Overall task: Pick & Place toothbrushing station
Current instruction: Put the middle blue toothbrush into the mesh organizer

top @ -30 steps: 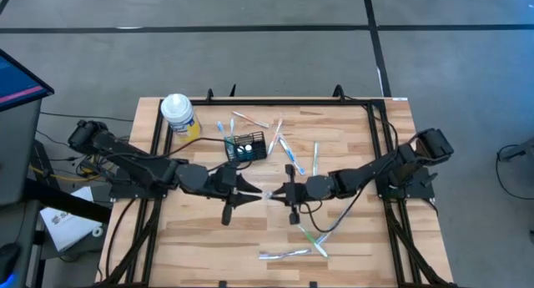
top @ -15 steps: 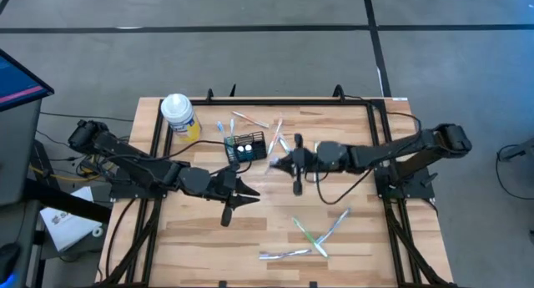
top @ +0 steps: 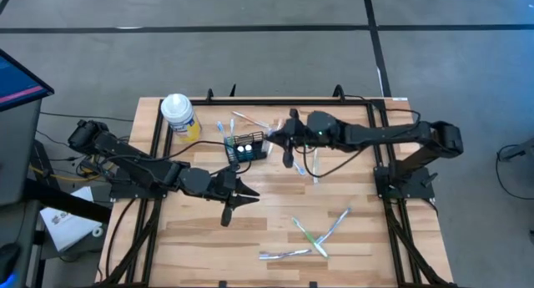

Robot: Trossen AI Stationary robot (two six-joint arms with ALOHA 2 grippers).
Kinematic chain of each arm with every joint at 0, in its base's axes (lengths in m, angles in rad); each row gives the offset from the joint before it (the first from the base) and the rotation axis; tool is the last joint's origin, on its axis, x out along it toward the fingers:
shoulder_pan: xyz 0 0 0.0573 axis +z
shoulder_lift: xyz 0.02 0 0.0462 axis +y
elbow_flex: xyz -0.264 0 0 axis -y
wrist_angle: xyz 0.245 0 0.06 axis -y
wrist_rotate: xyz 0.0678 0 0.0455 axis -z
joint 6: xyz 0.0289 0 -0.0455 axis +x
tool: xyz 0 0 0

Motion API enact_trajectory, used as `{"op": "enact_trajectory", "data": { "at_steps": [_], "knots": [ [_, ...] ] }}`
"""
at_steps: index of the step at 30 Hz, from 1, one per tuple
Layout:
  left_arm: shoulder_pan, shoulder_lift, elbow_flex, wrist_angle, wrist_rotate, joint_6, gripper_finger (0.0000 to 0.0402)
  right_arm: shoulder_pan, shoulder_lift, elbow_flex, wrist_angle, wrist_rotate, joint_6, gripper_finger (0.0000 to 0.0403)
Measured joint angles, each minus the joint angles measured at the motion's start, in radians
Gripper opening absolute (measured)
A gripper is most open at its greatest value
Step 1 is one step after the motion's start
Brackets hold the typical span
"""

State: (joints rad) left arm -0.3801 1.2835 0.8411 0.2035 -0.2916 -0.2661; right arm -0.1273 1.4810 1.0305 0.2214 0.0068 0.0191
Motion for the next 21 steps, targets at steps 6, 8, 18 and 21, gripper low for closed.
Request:
{"op": "enact_trajectory", "data": {
  "at_steps": [6,8,18,21],
  "knots": [
    [0.000,0.000,0.000,0.000,0.000,0.036,0.0060,-0.055,0.012,0.045,-0.031,-0.015,-0.003,0.0005],
    [0.000,0.000,0.000,0.000,0.000,0.055,0.0060,-0.073,0.012,0.045,-0.030,-0.015,-0.001,0.0005],
    [0.006,0.000,0.000,0.000,0.000,0.060,0.0057,-0.119,0.013,0.045,0.007,-0.015,0.009,0.0005],
    [0.007,0.000,0.000,0.000,0.000,0.060,0.0058,-0.128,0.013,0.045,0.023,-0.015,0.028,0.0005]
  ]
}}
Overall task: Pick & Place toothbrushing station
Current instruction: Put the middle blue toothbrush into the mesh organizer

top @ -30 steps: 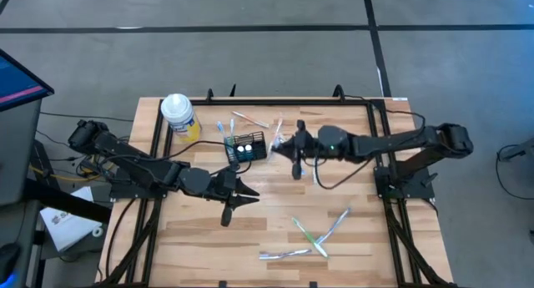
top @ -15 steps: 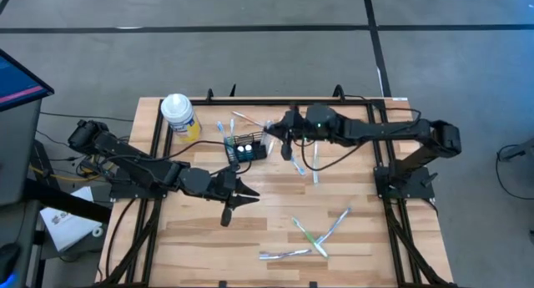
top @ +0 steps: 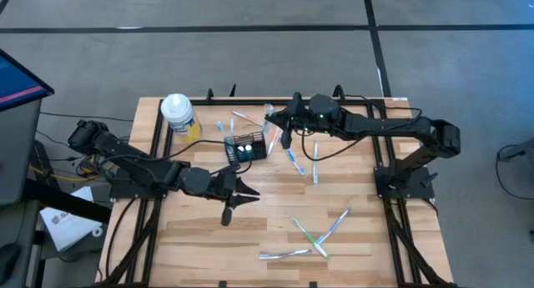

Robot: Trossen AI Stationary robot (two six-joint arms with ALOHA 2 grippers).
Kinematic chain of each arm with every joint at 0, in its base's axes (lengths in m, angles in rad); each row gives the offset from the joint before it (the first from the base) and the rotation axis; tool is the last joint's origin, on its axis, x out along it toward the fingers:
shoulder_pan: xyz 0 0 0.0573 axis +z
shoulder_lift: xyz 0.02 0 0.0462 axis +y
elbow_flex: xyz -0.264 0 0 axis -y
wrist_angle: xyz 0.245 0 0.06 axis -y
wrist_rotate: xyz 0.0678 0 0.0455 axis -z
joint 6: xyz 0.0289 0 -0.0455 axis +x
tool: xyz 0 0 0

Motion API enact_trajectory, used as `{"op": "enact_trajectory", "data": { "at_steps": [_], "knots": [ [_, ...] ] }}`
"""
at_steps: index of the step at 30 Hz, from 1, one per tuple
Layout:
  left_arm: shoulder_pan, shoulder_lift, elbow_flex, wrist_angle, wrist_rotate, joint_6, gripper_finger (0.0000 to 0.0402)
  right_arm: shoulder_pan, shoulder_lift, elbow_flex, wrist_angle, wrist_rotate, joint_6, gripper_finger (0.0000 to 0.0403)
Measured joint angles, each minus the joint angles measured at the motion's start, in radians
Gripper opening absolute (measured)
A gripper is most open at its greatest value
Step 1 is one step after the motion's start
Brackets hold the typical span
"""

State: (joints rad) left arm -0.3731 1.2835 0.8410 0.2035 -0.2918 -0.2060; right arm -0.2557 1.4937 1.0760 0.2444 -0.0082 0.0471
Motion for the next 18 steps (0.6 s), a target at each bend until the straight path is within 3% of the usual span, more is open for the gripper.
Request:
{"op": "enact_trajectory", "data": {
  "at_steps": [10,18],
  "knots": [
    [0.002,0.000,-0.001,0.003,0.000,0.000,0.0054,-0.022,0.146,0.025,0.057,-0.023,0.032,0.0007],
    [0.002,0.000,-0.002,0.000,0.000,0.019,0.0053,-0.033,0.169,0.039,0.050,-0.025,0.017,0.0006]
  ]
}}
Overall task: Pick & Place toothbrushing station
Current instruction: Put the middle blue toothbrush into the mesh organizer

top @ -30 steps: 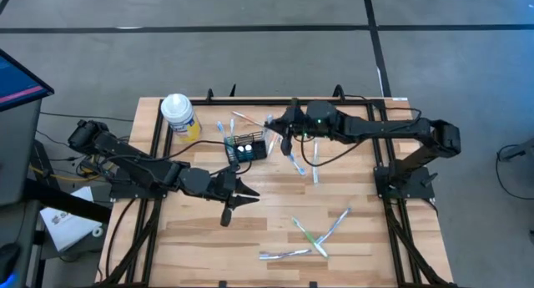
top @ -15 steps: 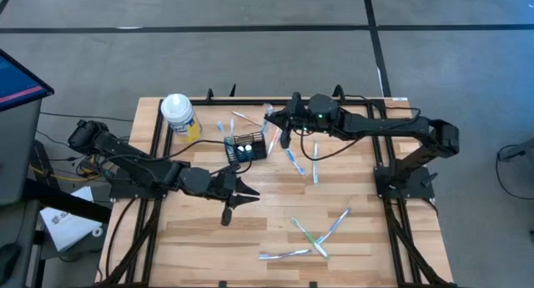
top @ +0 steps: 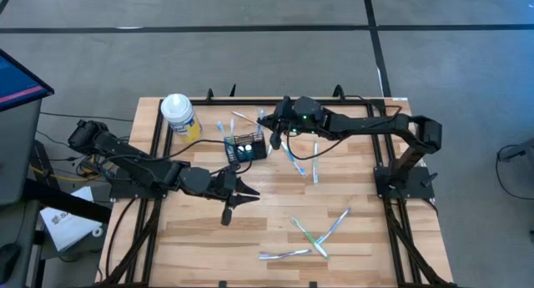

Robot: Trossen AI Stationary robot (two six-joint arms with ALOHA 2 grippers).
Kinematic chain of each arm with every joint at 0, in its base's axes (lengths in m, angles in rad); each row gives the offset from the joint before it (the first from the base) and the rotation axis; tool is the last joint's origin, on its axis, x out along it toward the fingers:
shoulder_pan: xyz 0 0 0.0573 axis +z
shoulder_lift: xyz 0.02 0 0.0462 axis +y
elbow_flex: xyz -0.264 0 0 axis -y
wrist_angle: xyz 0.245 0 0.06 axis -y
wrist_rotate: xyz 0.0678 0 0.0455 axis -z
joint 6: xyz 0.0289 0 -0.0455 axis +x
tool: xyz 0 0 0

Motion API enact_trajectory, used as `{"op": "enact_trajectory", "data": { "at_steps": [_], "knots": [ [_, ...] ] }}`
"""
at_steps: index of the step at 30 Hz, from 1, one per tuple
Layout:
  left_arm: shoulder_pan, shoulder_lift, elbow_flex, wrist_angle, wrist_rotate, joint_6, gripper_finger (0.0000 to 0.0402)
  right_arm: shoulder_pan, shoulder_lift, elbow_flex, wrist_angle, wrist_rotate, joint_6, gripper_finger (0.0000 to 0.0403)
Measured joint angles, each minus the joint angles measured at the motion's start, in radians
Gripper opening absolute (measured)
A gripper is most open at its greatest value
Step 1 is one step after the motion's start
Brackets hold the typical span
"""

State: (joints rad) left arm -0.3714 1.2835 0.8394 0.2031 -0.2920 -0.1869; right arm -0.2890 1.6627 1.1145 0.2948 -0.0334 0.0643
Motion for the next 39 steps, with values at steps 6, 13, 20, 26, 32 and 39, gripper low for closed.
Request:
{"op": "enact_trajectory", "data": {
  "at_steps": [6,13,20,26,32,39],
  "knots": [
    [0.000,0.000,0.000,0.002,0.000,0.000,0.0053,-0.002,0.023,0.001,0.019,0.001,0.005,0.0005],
    [0.000,0.000,0.000,0.003,0.000,0.000,0.0053,-0.007,0.069,0.004,0.046,-0.004,0.008,0.0008],
    [0.000,0.000,0.000,0.004,0.000,0.000,0.0053,-0.012,0.126,-0.001,0.067,-0.022,0.015,0.0008],
    [0.000,0.000,0.000,0.005,0.000,0.000,0.0053,-0.016,0.126,-0.001,0.061,-0.021,0.015,0.0009],
    [0.000,0.000,0.000,0.007,0.000,-0.001,0.0053,-0.010,0.143,-0.003,0.079,-0.022,0.020,0.0010],
    [0.000,0.000,0.000,0.008,0.000,-0.001,0.0053,-0.018,0.175,-0.002,0.097,-0.039,0.032,0.0009]
  ]
}}
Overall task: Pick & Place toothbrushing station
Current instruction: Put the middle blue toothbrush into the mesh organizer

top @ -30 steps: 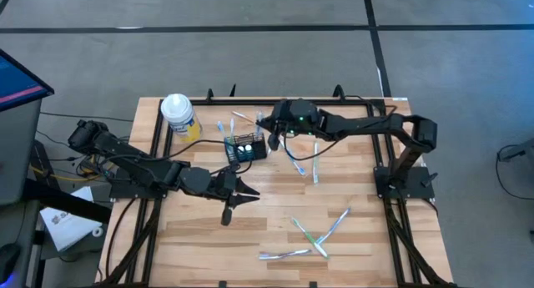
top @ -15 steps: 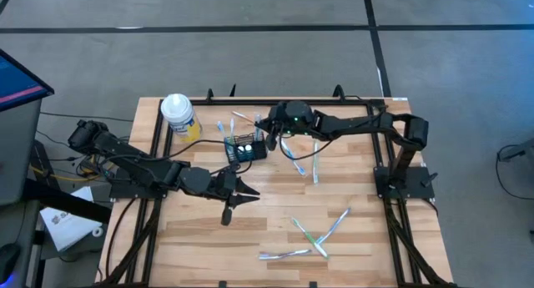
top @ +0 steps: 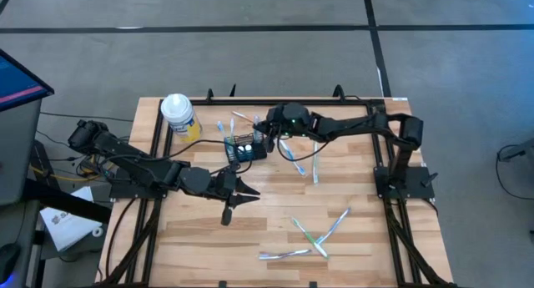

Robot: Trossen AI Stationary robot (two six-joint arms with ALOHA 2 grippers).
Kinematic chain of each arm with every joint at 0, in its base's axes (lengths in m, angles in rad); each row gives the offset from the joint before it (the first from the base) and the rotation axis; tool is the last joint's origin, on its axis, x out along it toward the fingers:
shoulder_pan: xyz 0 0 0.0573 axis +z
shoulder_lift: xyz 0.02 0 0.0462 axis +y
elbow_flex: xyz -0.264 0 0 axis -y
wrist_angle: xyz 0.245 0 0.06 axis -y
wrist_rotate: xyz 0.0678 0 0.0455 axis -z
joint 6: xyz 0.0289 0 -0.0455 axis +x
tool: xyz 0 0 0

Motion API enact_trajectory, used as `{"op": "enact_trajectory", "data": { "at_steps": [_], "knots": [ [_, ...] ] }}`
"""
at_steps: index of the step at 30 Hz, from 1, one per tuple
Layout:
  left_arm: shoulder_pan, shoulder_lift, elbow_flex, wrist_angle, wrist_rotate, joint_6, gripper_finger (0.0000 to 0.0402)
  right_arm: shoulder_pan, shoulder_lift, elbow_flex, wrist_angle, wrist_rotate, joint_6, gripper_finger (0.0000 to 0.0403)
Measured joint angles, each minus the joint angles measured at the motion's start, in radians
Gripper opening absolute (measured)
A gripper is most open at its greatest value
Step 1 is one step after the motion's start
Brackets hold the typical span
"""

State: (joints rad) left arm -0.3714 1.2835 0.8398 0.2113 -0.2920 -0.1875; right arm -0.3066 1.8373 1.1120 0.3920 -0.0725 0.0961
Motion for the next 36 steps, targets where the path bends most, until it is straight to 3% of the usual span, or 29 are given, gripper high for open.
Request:
{"op": "enact_trajectory", "data": {
  "at_steps": [36],
  "knots": [
    [0.000,0.000,0.000,-0.001,0.000,0.000,0.0053,-0.003,0.036,-0.004,-0.034,-0.011,0.009,0.0041]
  ]
}}
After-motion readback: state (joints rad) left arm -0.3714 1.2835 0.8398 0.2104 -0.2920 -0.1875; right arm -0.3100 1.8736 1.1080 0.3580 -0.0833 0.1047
